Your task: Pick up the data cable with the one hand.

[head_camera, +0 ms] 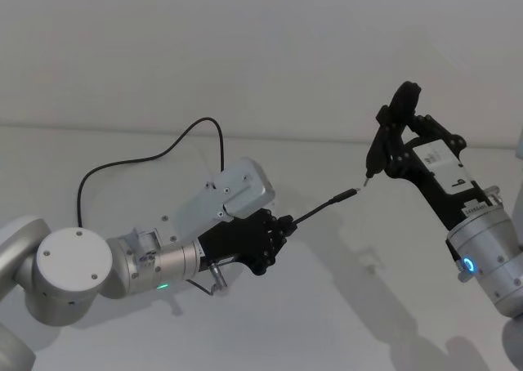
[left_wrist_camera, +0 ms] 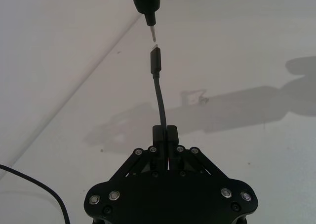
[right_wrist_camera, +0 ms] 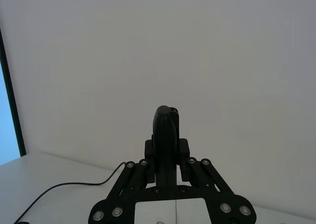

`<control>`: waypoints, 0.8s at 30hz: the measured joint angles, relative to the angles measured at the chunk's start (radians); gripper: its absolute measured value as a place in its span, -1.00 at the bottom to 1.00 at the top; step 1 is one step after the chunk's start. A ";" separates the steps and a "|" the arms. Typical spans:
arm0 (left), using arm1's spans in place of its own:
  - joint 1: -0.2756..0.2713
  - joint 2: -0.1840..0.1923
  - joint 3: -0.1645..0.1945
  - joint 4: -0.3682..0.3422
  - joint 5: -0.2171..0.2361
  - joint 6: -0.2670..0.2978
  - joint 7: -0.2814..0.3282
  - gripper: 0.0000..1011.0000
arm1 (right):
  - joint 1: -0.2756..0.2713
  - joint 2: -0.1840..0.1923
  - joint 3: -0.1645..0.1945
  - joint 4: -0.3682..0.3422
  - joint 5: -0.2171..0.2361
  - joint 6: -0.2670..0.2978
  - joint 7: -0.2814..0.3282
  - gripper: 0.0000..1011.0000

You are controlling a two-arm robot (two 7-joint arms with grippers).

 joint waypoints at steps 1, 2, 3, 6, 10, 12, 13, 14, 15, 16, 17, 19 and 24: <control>0.000 0.000 0.000 0.000 0.000 0.000 0.000 -0.91 | 0.001 0.000 -0.001 0.000 0.001 0.001 0.001 -0.47; 0.000 0.000 0.000 0.000 0.000 0.000 0.000 -0.91 | 0.002 0.000 -0.002 0.000 0.003 0.004 0.002 -0.47; 0.000 0.000 0.000 0.000 0.000 -0.001 0.000 -0.91 | 0.002 0.000 -0.002 0.000 0.004 0.006 0.003 -0.47; 0.001 0.000 -0.001 -0.001 -0.001 -0.001 0.000 -0.91 | 0.004 0.002 -0.004 -0.003 0.008 0.013 0.008 -0.47; 0.001 0.000 -0.001 -0.001 -0.001 -0.001 0.000 -0.91 | 0.005 0.007 -0.007 -0.008 0.012 0.021 0.011 -0.47; 0.001 0.000 -0.001 -0.001 -0.001 -0.002 0.000 -0.91 | 0.005 0.010 -0.008 -0.012 0.016 0.026 0.013 -0.47; 0.001 0.000 -0.001 -0.002 -0.001 -0.002 0.000 -0.91 | 0.006 0.011 -0.008 -0.013 0.017 0.028 0.014 -0.47; 0.001 0.000 -0.001 -0.002 -0.001 -0.002 0.000 -0.91 | 0.006 0.014 -0.010 -0.015 0.019 0.031 0.016 -0.47; 0.001 0.000 -0.001 -0.002 -0.001 -0.002 0.000 -0.91 | 0.006 0.016 -0.010 -0.016 0.019 0.033 0.017 -0.47; 0.001 0.000 -0.001 -0.002 -0.001 -0.002 0.000 -0.91 | 0.006 0.017 -0.011 -0.017 0.020 0.035 0.017 -0.47; 0.001 0.000 -0.001 -0.002 -0.001 -0.002 0.000 -0.91 | 0.007 0.020 -0.011 -0.020 0.022 0.039 0.018 -0.47; 0.001 0.000 -0.001 -0.002 -0.001 -0.002 0.000 -0.91 | 0.008 0.022 -0.013 -0.022 0.024 0.042 0.019 -0.47; 0.001 0.000 -0.001 -0.002 -0.001 -0.002 0.000 -0.91 | 0.009 0.030 -0.016 -0.027 0.028 0.050 0.023 -0.47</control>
